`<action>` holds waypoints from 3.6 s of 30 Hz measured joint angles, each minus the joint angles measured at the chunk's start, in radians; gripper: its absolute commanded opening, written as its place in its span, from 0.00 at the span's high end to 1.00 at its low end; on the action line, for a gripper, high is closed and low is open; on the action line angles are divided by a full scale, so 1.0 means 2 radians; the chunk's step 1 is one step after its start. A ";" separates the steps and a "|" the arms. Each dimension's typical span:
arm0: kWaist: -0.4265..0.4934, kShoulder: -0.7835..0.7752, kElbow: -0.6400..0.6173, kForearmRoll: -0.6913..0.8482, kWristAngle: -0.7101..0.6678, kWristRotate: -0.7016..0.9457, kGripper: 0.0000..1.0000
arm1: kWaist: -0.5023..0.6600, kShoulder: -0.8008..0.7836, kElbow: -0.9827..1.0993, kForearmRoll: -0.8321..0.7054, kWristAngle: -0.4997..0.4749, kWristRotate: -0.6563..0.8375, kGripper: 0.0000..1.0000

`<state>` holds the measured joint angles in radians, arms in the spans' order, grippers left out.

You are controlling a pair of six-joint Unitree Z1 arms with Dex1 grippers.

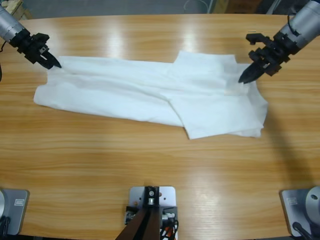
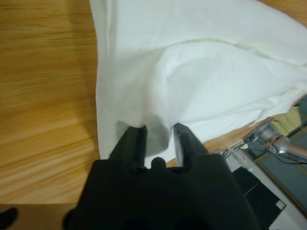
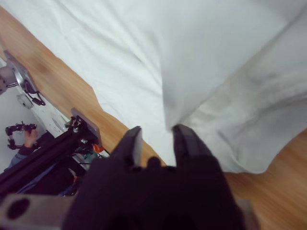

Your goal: Fold clothes

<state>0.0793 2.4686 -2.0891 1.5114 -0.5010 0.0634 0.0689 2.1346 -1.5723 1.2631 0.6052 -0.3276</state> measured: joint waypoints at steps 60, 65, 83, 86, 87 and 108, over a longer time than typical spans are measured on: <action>0.072 -0.207 0.265 -0.107 -0.190 0.169 0.00 | 0.047 -0.197 0.178 -0.204 -0.035 0.096 0.00; -0.010 -0.300 0.313 -0.160 -0.055 0.109 0.00 | 0.058 -0.219 0.176 -0.190 -0.043 0.102 0.00; -0.125 -0.427 0.493 -0.339 0.125 -0.068 0.00 | 0.094 -0.362 0.235 -0.137 -0.091 0.123 0.00; -0.065 -0.430 0.531 -0.393 0.076 -0.072 0.00 | 0.104 -0.362 0.231 -0.120 -0.092 0.123 0.00; -0.042 -0.430 0.542 -0.409 0.060 -0.072 0.00 | 0.107 -0.362 0.229 -0.115 -0.092 0.123 0.00; 0.096 -0.279 0.552 -0.504 -0.135 -0.041 0.00 | 0.114 -0.362 0.223 -0.095 -0.095 0.123 0.00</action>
<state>0.2713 1.9112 -0.9848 0.5040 -0.7713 -0.0189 0.2960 1.4101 -1.1264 1.0724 0.4158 -0.0822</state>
